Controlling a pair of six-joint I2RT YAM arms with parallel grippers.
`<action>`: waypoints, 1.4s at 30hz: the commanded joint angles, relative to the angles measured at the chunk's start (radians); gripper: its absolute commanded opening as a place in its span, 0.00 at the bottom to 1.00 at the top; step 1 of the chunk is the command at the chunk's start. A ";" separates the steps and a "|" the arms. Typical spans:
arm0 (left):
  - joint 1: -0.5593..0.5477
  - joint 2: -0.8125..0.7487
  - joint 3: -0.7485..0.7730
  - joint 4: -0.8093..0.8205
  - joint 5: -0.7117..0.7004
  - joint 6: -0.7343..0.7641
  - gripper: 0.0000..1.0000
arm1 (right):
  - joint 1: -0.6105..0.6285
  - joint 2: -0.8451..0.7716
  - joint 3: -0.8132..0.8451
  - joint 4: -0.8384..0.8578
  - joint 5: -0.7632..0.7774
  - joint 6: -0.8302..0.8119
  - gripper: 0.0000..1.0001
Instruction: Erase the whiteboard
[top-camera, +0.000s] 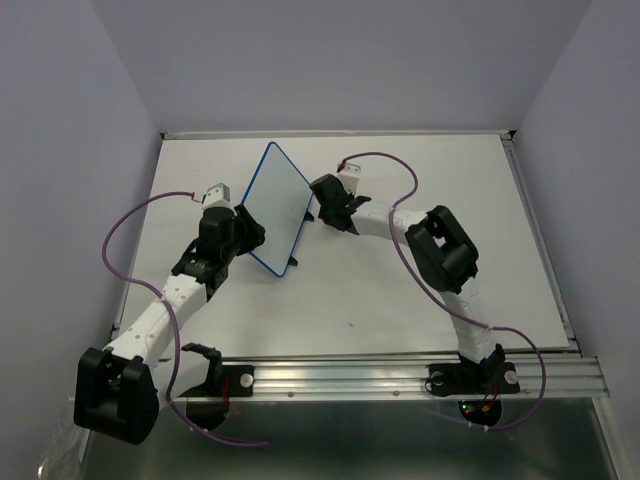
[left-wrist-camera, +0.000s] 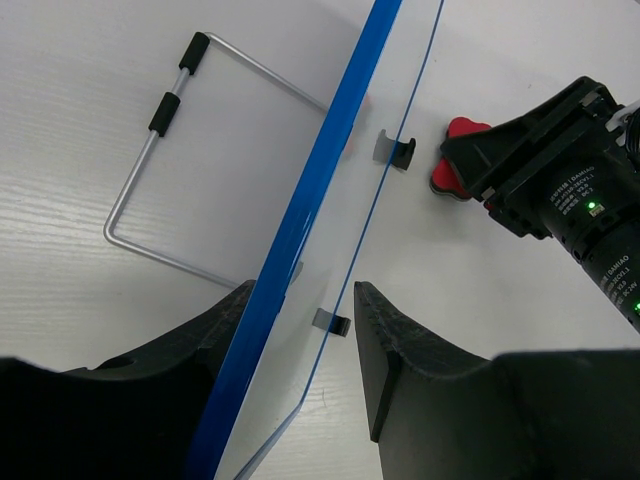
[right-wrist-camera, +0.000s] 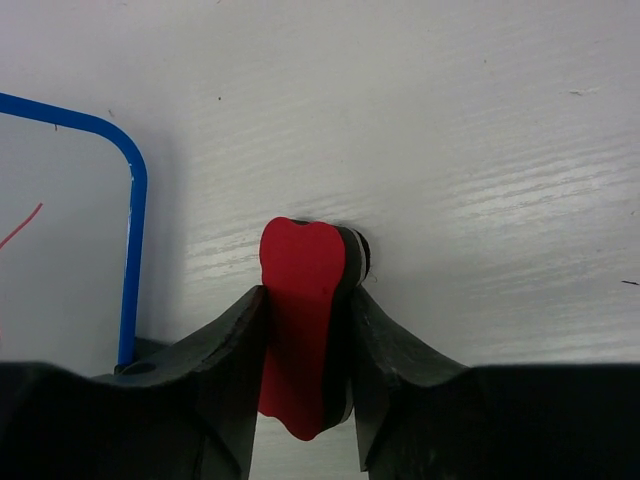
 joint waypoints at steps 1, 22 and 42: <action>-0.004 -0.025 -0.005 0.040 0.008 0.002 0.52 | -0.006 -0.075 -0.027 0.000 0.035 -0.056 0.45; -0.004 -0.050 -0.001 0.037 -0.006 0.008 0.52 | -0.077 -0.406 -0.423 -0.054 -0.264 -0.262 0.78; -0.004 -0.031 -0.001 0.040 -0.009 0.006 0.52 | -0.077 -0.258 -0.282 -0.068 -0.214 -0.215 0.34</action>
